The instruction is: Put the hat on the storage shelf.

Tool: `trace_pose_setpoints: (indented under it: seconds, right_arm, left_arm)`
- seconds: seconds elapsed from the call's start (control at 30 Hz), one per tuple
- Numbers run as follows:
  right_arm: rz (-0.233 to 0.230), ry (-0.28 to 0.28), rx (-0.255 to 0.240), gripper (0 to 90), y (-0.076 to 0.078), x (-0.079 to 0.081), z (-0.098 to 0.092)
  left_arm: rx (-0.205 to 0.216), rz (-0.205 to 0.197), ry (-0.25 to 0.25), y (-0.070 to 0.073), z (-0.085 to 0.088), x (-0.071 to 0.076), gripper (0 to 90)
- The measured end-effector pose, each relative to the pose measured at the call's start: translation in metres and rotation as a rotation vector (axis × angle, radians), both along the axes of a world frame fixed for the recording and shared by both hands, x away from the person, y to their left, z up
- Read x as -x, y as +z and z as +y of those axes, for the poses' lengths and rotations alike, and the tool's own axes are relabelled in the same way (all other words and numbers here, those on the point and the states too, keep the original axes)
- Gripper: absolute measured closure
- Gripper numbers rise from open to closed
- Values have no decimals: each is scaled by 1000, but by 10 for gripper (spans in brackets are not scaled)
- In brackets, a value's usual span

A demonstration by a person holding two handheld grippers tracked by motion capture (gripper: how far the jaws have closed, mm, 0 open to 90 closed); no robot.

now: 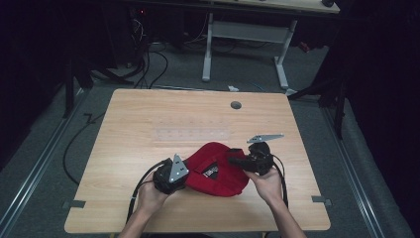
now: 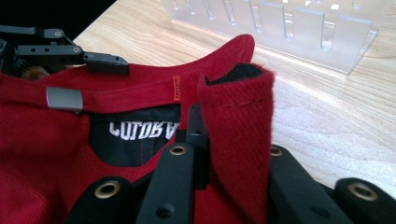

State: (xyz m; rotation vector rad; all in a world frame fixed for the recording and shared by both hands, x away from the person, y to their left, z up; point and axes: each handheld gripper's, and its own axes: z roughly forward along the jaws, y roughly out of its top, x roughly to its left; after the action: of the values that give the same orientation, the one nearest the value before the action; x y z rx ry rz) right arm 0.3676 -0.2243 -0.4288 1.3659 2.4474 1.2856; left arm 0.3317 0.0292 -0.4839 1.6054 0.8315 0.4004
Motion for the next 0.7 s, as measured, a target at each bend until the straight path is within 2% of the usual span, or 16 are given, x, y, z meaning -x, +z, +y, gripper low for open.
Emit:
trace_pose_setpoints:
  seconds: [0.13, 0.23, 0.33, 0.5, 0.6, 0.7]
  right_arm:
    - [-9, -6, -27, 775, 1, 1, -3]
    - [-20, -12, -53, 745, 1, 0, -4]
    - [-38, -12, -54, 721, 1, -1, -4]
    - [-46, -27, -105, 624, 0, -5, -5]
    - [-57, -56, -135, 539, 5, -6, -13]
    - [-83, -82, -136, 492, 14, -2, -23]
  left_arm:
    - [-19, 10, -44, 8, -1, 4, 654]
    - [-37, 24, -68, 11, -2, 10, 743]
    - [-47, 28, -83, 12, -1, 12, 769]
    - [-94, 34, -105, 13, 2, 13, 815]
    - [-112, 53, -129, 17, 2, 14, 855]
    - [-119, 42, -130, 21, 2, 11, 858]
